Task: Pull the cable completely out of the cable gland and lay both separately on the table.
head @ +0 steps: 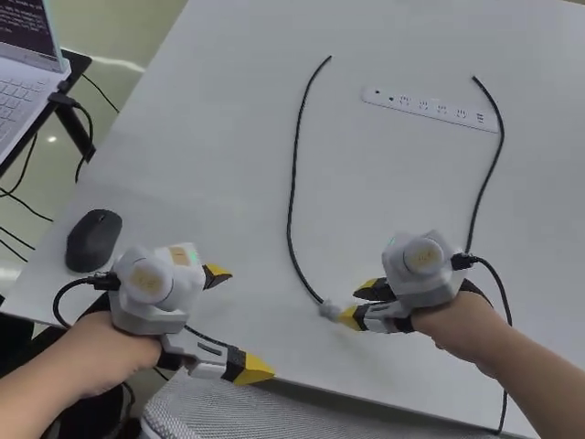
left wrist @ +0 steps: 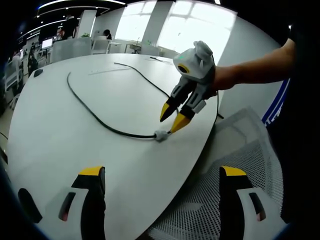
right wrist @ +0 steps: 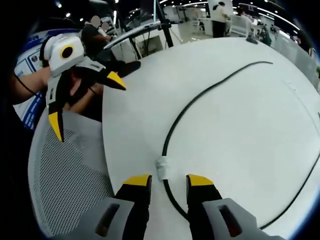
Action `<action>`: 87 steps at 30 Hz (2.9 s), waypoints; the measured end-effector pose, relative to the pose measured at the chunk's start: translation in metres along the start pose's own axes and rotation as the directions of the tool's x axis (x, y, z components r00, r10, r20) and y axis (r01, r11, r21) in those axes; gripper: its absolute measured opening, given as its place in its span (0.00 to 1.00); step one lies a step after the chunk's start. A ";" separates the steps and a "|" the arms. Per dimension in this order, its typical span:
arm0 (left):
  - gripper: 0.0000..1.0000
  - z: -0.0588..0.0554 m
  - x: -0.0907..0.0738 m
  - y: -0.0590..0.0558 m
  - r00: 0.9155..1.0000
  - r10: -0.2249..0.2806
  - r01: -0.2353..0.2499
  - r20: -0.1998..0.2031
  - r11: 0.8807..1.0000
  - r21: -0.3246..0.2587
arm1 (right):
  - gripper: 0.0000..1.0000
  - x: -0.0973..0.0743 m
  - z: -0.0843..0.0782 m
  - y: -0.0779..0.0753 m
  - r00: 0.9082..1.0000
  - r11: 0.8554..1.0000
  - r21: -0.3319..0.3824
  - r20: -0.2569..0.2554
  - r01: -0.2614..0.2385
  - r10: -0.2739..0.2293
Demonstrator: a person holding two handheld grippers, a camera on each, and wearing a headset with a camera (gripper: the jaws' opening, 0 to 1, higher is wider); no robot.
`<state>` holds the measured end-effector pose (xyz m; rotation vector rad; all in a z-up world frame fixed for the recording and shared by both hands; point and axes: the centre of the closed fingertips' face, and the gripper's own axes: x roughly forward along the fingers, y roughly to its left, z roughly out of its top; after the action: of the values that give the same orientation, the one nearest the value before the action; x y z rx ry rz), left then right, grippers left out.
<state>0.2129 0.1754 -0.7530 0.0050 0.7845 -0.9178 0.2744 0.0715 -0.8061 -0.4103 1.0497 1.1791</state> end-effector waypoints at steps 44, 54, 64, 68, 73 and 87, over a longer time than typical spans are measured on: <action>0.88 0.024 0.003 -0.014 0.998 -0.049 0.048 0.039 0.999 0.026 | 0.06 -0.029 0.010 0.017 1.000 0.994 -0.108 -0.002 0.017 -0.017; 0.86 0.061 0.009 -0.029 0.993 -0.096 0.090 0.075 0.992 0.086 | 0.06 -0.072 0.026 0.023 0.999 0.991 -0.131 0.037 0.024 -0.019; 0.80 0.108 0.017 -0.046 0.981 -0.155 0.132 0.118 0.974 0.183 | 0.06 -0.108 0.036 0.035 0.999 0.978 -0.207 0.050 0.021 -0.011; 0.79 0.116 0.026 -0.053 0.976 -0.184 0.158 0.115 0.966 0.206 | 0.06 -0.116 0.037 0.037 0.999 0.968 -0.249 0.039 0.017 -0.008; 0.74 0.121 0.034 -0.065 0.969 -0.222 0.189 0.112 0.949 0.252 | 0.06 -0.125 0.037 0.041 1.000 0.955 -0.295 0.030 0.006 0.002; 0.52 0.137 0.047 -0.076 0.940 -0.295 0.240 0.172 0.929 0.282 | 0.06 -0.134 0.041 0.048 1.000 0.899 -0.438 0.009 -0.013 0.019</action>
<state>0.2584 0.0503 -0.6578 0.0270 0.4683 -1.2566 0.2489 0.0470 -0.6623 -0.7456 0.7696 1.4339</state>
